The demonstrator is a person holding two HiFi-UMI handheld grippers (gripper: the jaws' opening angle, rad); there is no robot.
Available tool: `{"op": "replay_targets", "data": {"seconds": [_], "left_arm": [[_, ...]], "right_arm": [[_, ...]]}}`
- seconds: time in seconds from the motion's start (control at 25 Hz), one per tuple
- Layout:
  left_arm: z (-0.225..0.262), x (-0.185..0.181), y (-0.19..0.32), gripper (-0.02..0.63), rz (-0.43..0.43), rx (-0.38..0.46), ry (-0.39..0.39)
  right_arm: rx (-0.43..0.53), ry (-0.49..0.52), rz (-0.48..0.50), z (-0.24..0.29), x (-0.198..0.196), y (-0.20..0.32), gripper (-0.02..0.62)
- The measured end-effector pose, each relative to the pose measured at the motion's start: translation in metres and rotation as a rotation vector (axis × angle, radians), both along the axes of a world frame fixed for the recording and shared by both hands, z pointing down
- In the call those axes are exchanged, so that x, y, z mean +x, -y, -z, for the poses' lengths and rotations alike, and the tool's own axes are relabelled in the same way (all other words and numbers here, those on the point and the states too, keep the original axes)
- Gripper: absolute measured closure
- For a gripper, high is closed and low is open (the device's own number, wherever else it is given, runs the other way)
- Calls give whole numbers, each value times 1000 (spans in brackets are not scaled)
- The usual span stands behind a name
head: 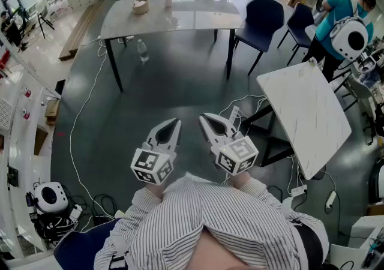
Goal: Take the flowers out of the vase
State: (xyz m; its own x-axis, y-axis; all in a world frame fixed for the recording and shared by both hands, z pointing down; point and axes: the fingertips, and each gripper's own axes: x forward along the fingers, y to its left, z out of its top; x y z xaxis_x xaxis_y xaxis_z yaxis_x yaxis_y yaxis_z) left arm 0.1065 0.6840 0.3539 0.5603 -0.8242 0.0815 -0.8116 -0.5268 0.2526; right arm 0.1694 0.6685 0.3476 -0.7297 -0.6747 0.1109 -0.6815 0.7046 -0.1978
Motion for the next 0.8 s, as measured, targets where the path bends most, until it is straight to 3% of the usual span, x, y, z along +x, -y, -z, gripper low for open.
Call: {"op": "replay_targets", "data": {"seconds": [0.16, 0.52, 0.72, 0.8], "left_arm": [[-4, 6, -3, 594, -37, -29, -14], [-9, 8, 4, 594, -18, -43, -20], [-15, 18, 1, 594, -53, -61, -30], [-20, 25, 0, 594, -57, -68, -28]], "right_arm": [[-35, 28, 8, -4, 0, -1, 581], [-40, 5, -15, -13, 11, 6, 581], [-51, 84, -44, -10, 9, 7, 581], [-59, 73, -23, -16, 9, 3, 581]]}}
